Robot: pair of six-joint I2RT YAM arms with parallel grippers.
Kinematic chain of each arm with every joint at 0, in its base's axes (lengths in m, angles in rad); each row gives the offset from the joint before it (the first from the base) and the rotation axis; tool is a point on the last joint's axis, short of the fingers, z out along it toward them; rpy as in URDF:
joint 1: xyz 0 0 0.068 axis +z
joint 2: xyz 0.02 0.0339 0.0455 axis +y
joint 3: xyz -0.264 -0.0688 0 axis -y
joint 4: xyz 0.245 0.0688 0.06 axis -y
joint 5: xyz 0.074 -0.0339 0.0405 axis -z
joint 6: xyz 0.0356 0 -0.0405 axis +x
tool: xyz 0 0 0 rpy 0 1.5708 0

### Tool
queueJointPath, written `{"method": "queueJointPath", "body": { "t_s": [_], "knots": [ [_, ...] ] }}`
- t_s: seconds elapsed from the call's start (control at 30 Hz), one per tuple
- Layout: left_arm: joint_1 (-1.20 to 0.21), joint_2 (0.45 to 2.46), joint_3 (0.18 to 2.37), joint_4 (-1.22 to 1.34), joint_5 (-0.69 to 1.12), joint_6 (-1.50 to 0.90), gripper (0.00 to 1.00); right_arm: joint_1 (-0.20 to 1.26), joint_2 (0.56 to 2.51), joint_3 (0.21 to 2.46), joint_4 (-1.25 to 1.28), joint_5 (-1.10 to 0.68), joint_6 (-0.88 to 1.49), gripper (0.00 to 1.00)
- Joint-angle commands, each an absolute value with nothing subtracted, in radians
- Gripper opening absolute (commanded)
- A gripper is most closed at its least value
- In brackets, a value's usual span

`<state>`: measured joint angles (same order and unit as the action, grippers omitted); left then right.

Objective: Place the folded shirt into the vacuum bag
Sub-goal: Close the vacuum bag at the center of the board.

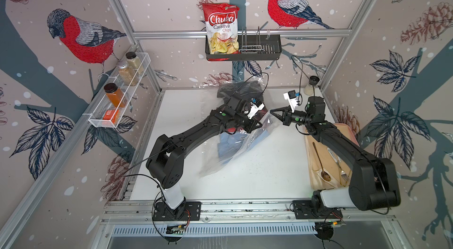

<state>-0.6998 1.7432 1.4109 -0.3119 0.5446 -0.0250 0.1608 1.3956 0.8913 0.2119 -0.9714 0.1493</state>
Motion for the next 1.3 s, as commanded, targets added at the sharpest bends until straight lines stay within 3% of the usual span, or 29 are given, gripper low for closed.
{"method": "queueJointPath", "body": {
  "t_s": [0.0, 1.27],
  "knots": [
    [-0.699, 1.747, 1.405, -0.472, 0.545, -0.008, 0.0, 0.141, 1.381, 0.884, 0.381, -0.883, 0.203, 0.0],
    [-0.698, 1.633, 1.28, -0.586, 0.499, -0.003, 0.0, 0.054, 1.412, 0.923, 0.457, -0.833, 0.332, 0.0]
  ]
}}
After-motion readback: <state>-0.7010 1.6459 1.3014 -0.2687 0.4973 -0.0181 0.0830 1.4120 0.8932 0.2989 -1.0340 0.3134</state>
